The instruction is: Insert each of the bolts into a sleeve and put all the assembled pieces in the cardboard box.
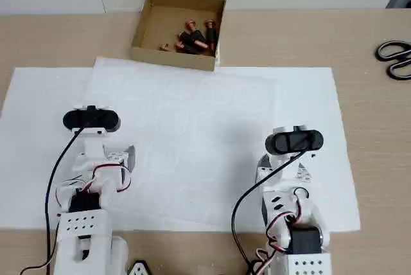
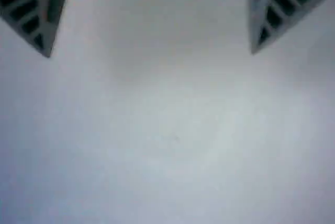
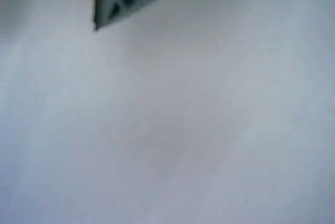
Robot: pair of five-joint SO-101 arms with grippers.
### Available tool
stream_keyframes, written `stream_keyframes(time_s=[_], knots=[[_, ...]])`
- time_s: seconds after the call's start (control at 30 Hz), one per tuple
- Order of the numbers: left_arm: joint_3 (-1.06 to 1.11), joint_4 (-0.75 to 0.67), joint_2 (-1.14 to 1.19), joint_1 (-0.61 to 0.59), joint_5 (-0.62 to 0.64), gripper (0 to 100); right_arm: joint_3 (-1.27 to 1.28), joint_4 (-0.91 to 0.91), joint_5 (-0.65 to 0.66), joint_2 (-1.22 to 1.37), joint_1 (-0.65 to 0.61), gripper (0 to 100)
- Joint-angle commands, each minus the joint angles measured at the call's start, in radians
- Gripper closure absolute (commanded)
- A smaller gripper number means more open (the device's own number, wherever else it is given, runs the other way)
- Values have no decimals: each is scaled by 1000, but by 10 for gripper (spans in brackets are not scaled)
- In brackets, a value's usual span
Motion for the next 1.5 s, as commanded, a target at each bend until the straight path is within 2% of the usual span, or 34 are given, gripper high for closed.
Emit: stream_keyframes(time_s=[0.0, 0.13, 0.4, 0.57, 0.83, 0.97, 1.47], knots=[[-81, 112, -15, 0, 8, 769, 9, -19, -8, -15, -8, 814], [-110, 298, -14, -2, 6, 769, 9, -18, -8, -15, -5, 814], [-116, 318, -64, 0, 2, 768, 8, -22, -8, -15, -5, 814], [-62, 354, -307, 0, 2, 768, 6, -22, -8, -15, -8, 814], [134, 446, -882, -6, 6, 768, 9, -67, -8, -15, -8, 814], [143, 405, -807, -6, 6, 768, 9, -68, -8, -15, -8, 814], [182, 400, -856, -5, 8, 770, 9, -15, -8, -13, -8, 814]])
